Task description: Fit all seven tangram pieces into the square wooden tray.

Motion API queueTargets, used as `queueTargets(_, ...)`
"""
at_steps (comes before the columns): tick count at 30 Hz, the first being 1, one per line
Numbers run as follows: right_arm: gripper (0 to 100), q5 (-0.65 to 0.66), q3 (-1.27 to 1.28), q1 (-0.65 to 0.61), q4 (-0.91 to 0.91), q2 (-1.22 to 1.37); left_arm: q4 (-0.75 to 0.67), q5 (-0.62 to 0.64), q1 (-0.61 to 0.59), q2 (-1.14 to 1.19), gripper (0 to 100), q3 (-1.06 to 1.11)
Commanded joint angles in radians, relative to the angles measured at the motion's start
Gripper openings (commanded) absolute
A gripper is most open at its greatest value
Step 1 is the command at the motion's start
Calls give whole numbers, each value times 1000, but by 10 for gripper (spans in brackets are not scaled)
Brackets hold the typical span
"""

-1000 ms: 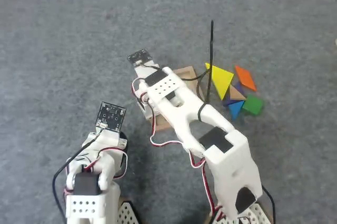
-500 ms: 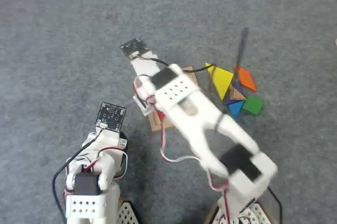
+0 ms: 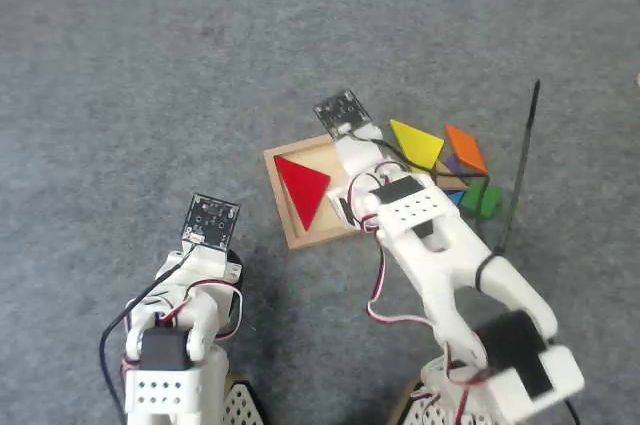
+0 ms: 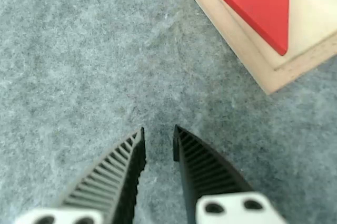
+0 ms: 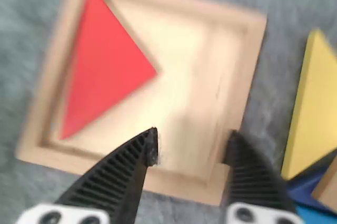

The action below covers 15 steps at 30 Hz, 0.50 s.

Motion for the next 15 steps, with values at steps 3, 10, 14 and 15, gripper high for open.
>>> queueTargets(3,17,14,-8,12,-19,30,3,-11,-2,-21,86,-12)
queueTargets(10,13,11,-3,64,82,38,3,-11,-2,-21,86,-12)
queueTargets(14,12,17,23,110,139,33,3,-11,-2,-21,86,-12)
queueTargets(15,12,17,41,108,143,24,3,-11,-2,-21,86,-12)
